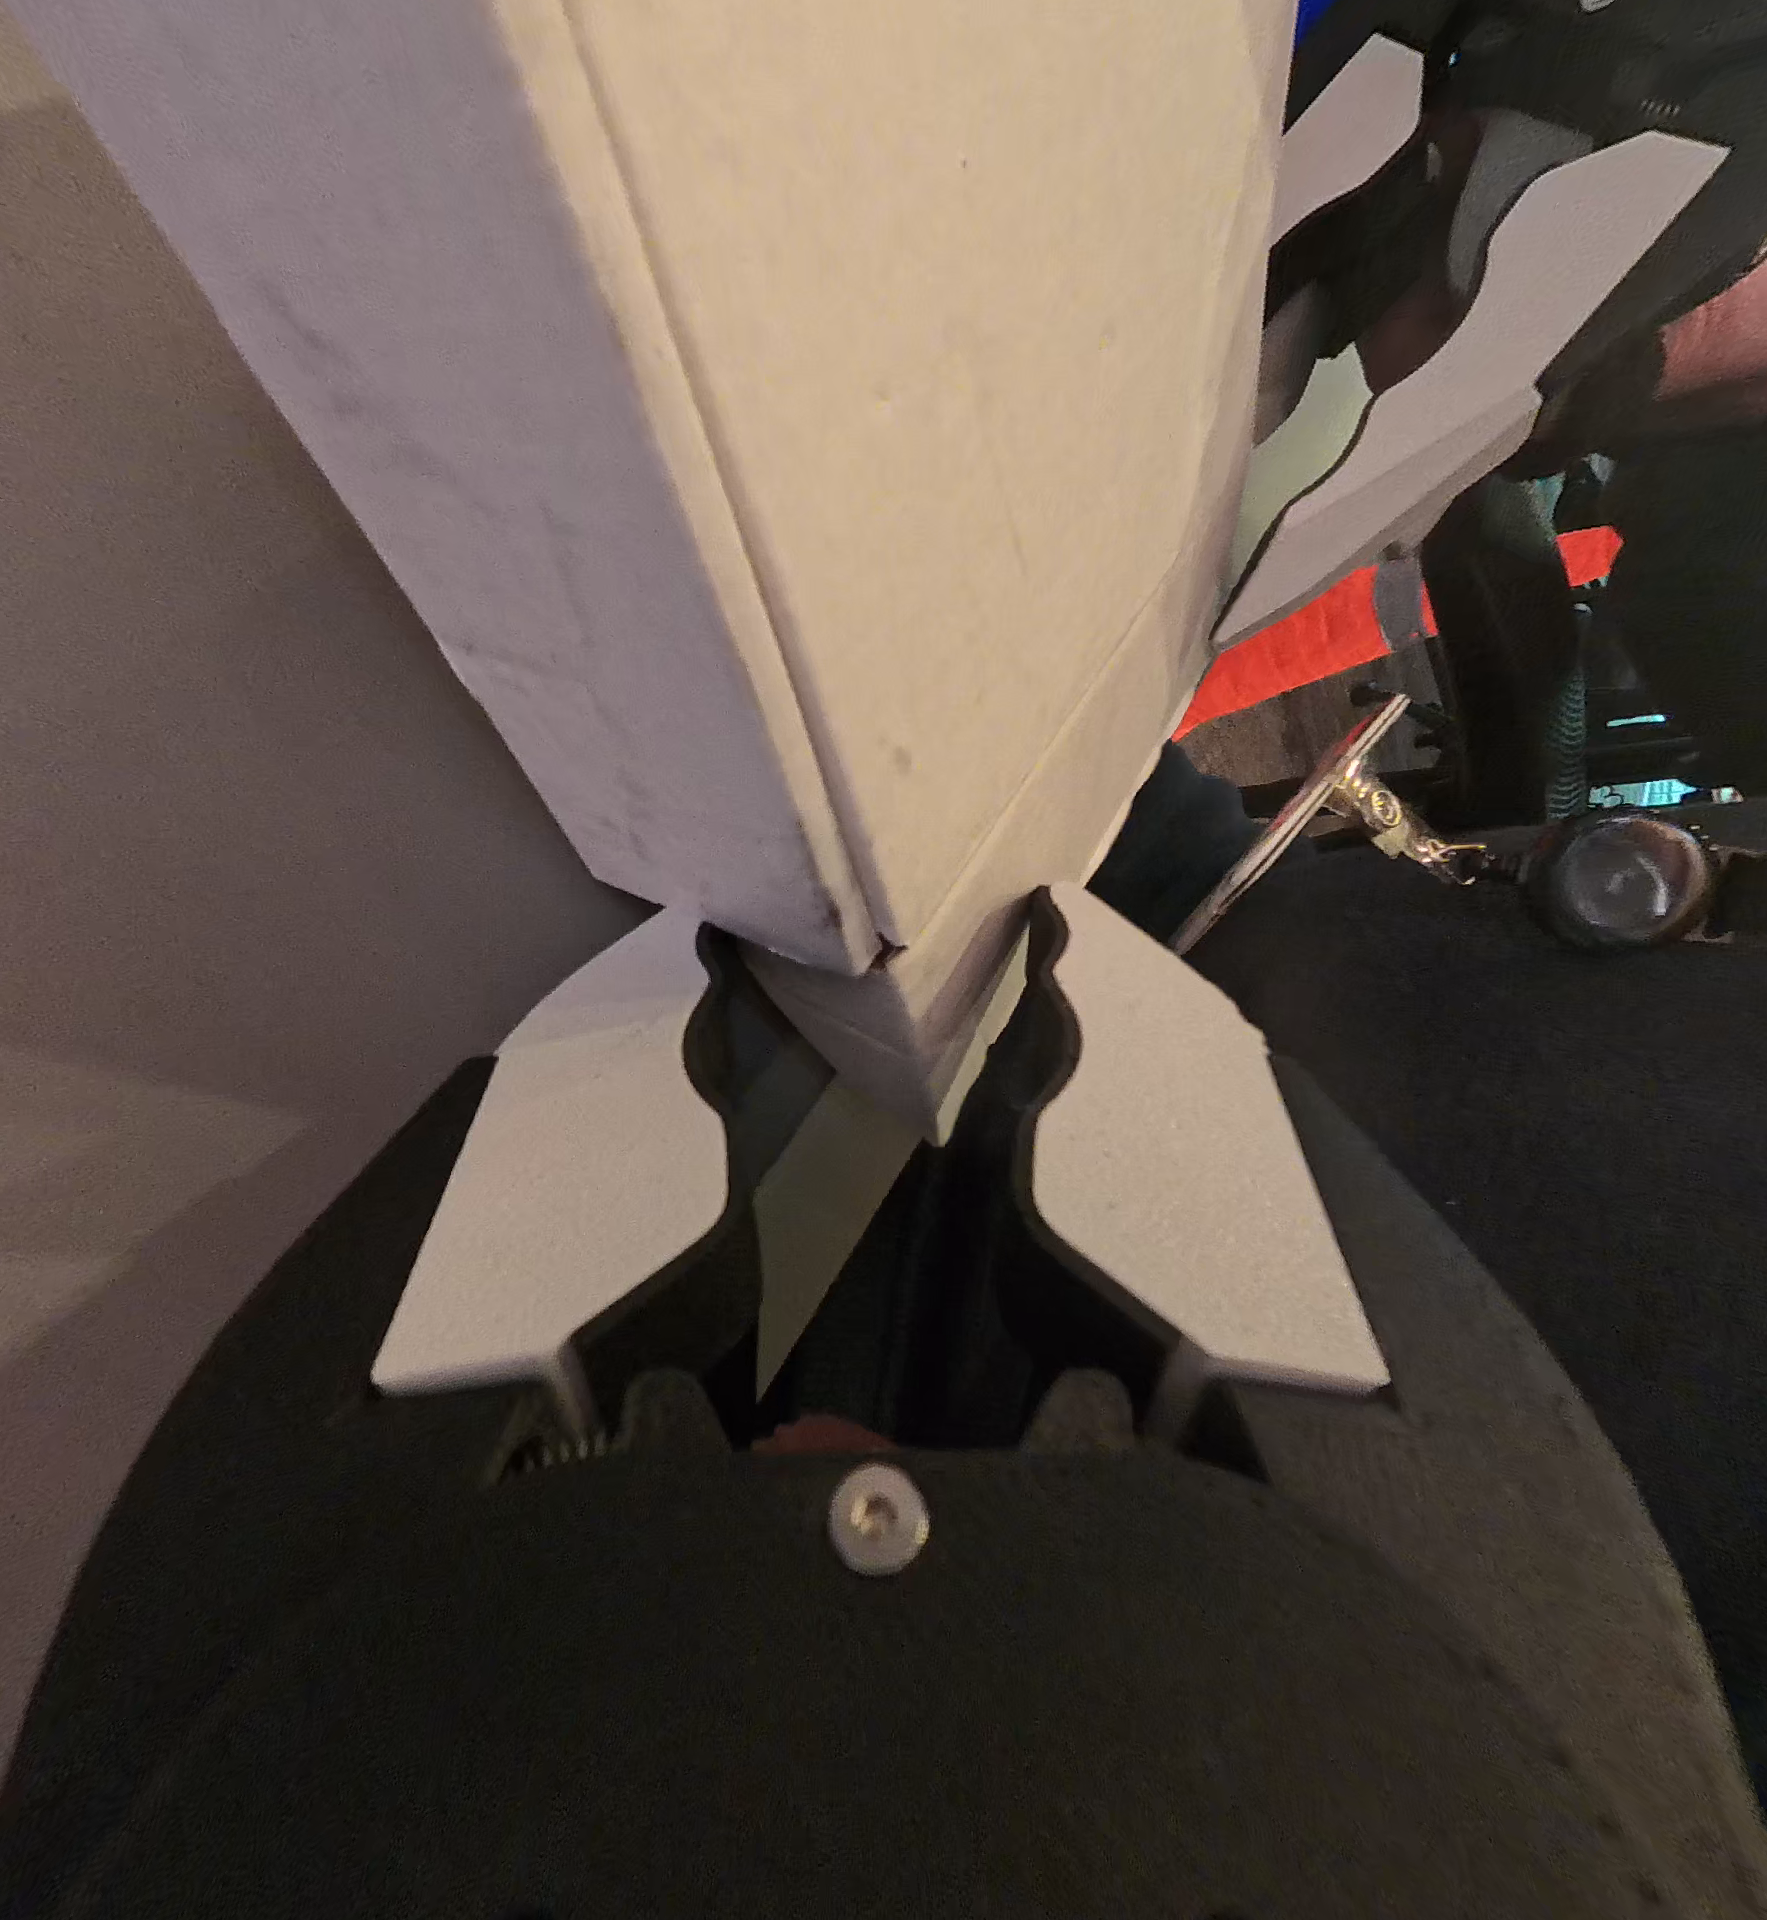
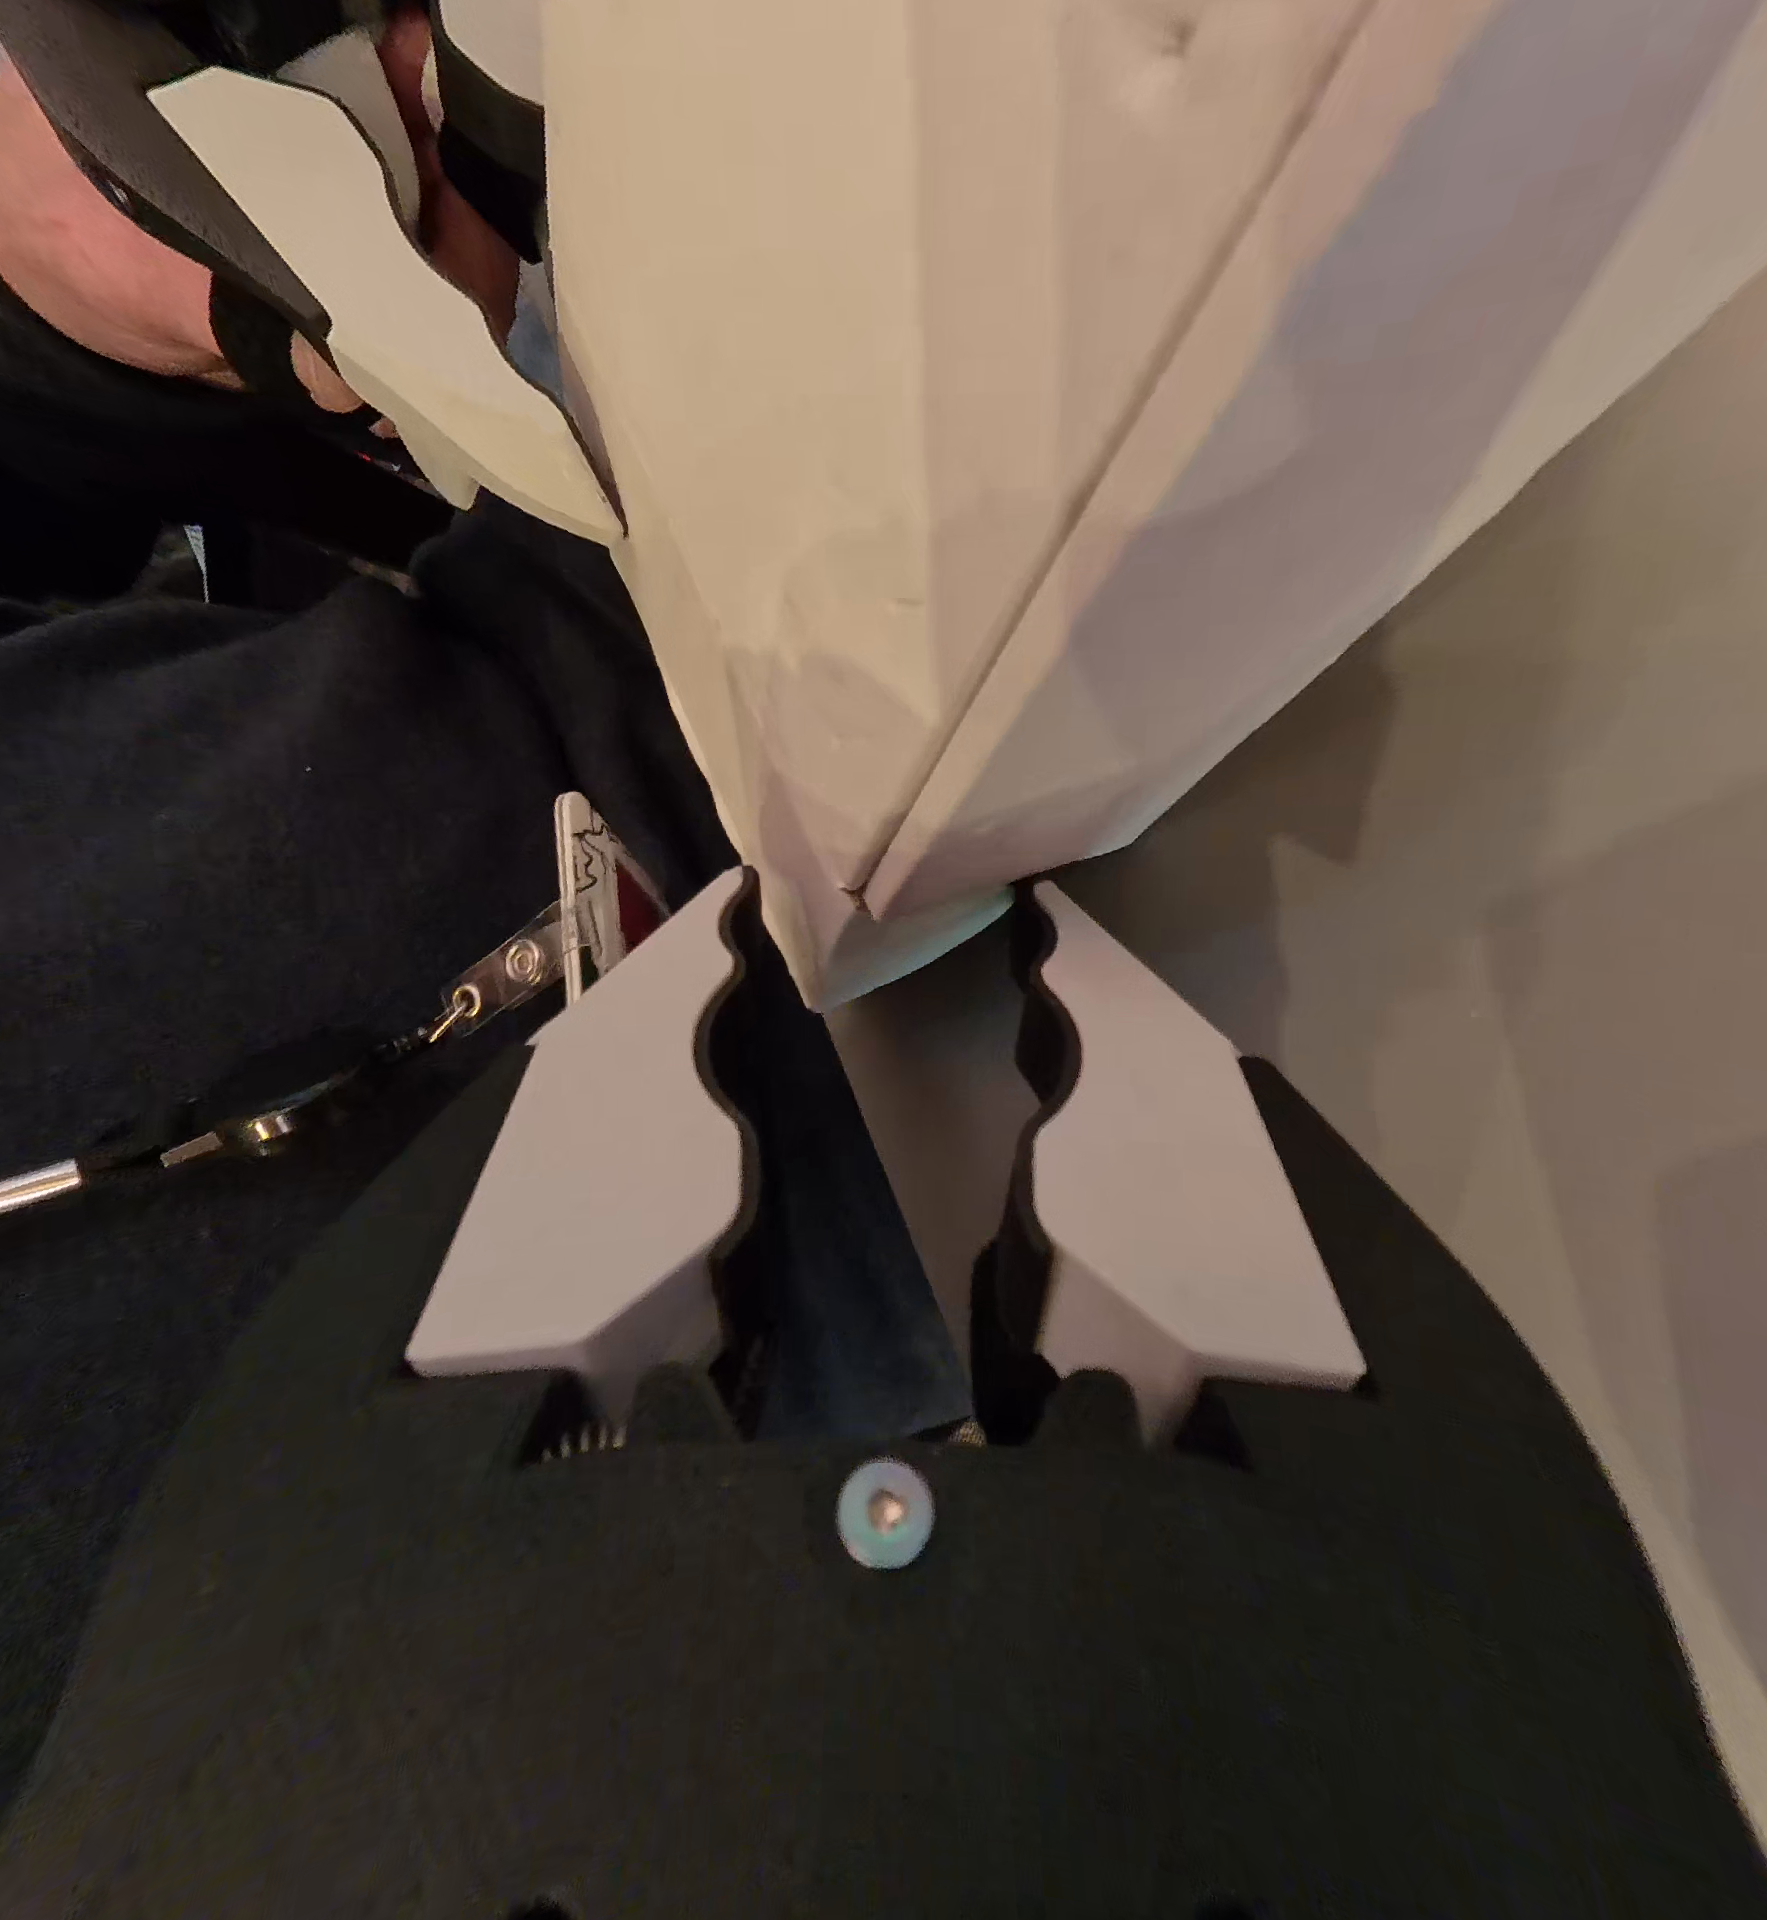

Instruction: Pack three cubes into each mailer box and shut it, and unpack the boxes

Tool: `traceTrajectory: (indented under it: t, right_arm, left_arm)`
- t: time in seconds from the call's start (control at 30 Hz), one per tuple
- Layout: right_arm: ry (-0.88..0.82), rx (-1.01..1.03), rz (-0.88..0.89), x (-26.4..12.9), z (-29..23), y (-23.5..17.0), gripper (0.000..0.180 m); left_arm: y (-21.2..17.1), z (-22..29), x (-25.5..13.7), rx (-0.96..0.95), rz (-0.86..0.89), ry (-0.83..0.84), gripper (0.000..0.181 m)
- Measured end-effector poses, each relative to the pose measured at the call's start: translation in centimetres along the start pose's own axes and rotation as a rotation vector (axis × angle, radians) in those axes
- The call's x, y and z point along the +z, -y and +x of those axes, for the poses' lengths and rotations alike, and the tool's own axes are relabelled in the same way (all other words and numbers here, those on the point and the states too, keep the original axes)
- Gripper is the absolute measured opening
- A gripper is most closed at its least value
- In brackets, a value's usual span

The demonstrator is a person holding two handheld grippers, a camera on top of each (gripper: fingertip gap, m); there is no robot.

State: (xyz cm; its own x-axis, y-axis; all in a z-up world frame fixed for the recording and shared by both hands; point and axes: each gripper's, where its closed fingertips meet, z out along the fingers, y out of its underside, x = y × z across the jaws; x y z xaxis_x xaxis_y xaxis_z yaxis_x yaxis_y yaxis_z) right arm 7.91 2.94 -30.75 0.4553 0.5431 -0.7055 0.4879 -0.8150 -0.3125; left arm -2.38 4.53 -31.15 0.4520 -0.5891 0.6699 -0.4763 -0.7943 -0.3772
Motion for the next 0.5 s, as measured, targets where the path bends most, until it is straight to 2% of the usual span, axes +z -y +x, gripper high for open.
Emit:
traceTrajectory:
  t: [0.17,0.33,0.5]
  right_arm:
    - [-0.027,-0.027,-0.020,-0.6,-0.3,-0.2,0.055]
    - [-0.124,-0.063,-0.044,-1.2,0.2,-0.6,0.051]
    - [-0.081,-0.060,-0.041,-0.2,-0.4,-1.1,0.046]
  left_arm:
    - [0.0,0.4,-0.2,-0.036,-0.009,-0.041,0.052]
    - [-0.2,0.5,-0.1,-0.051,-0.016,-0.047,0.052]
    - [-0.3,0.6,0.0,-0.067,-0.022,-0.054,0.052]
